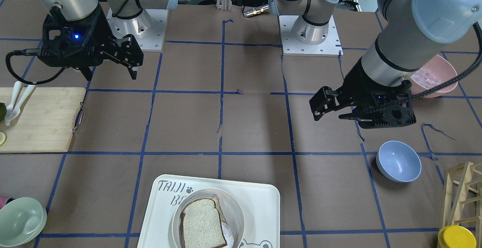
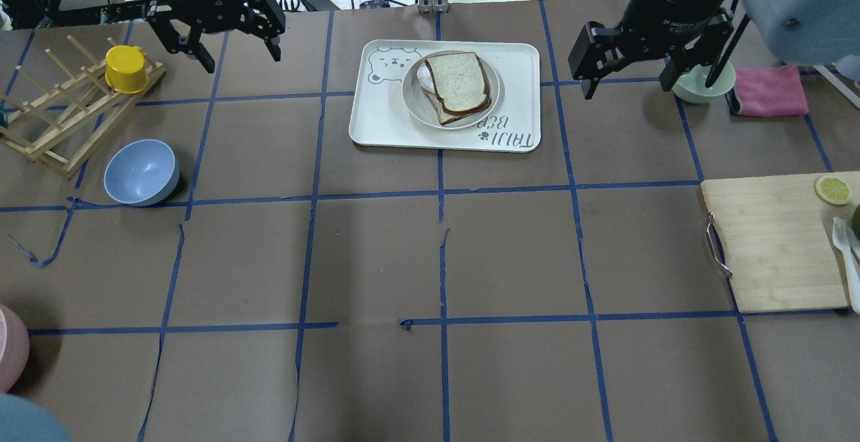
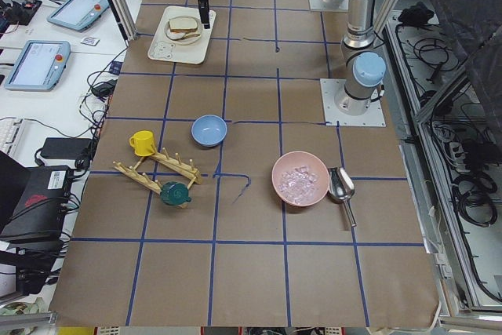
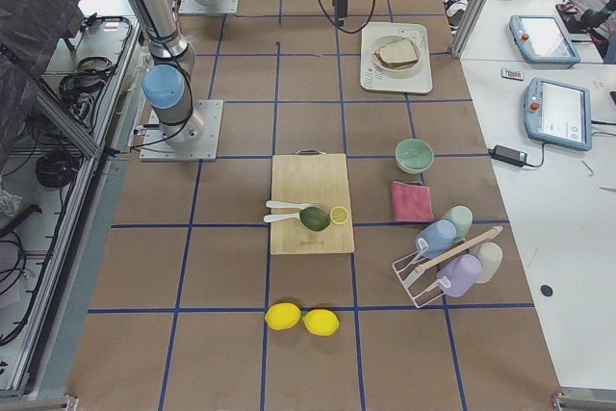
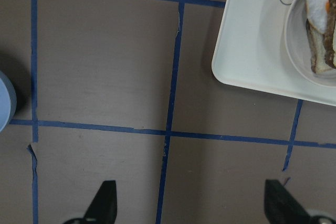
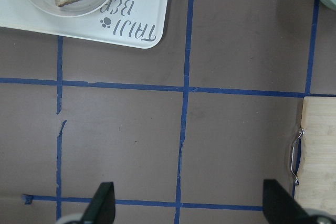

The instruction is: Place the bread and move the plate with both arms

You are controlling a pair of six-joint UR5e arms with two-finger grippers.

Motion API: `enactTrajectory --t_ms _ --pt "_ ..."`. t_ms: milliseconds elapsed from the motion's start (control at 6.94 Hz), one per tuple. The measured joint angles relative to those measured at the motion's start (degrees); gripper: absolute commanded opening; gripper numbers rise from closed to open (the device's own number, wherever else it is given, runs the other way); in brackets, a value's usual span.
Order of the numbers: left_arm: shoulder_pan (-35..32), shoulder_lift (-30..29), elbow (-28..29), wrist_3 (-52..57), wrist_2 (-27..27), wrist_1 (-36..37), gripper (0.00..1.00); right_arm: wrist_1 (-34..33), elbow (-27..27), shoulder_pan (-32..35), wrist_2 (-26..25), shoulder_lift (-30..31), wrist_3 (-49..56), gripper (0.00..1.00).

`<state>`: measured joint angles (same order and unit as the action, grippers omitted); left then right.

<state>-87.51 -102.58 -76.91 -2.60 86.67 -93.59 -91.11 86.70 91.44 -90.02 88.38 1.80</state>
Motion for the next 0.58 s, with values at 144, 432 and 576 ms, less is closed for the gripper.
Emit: enactTrajectory --t_ms 144,432,576 --pt "0.15 3.46 -4.0 0.53 0.26 0.51 1.0 0.06 -0.03 -0.03 -0.04 0.02 -0.36 1.0" --pt "0.44 8.15 -9.22 0.84 0.85 3.07 1.0 -0.18 0.07 0.05 -0.06 0.03 -0.54 1.0" --pt "0.87 9.4 -10.64 0.92 0.98 3.44 1.0 -0.65 0.11 0.08 -0.08 0.03 -0.56 1.0"
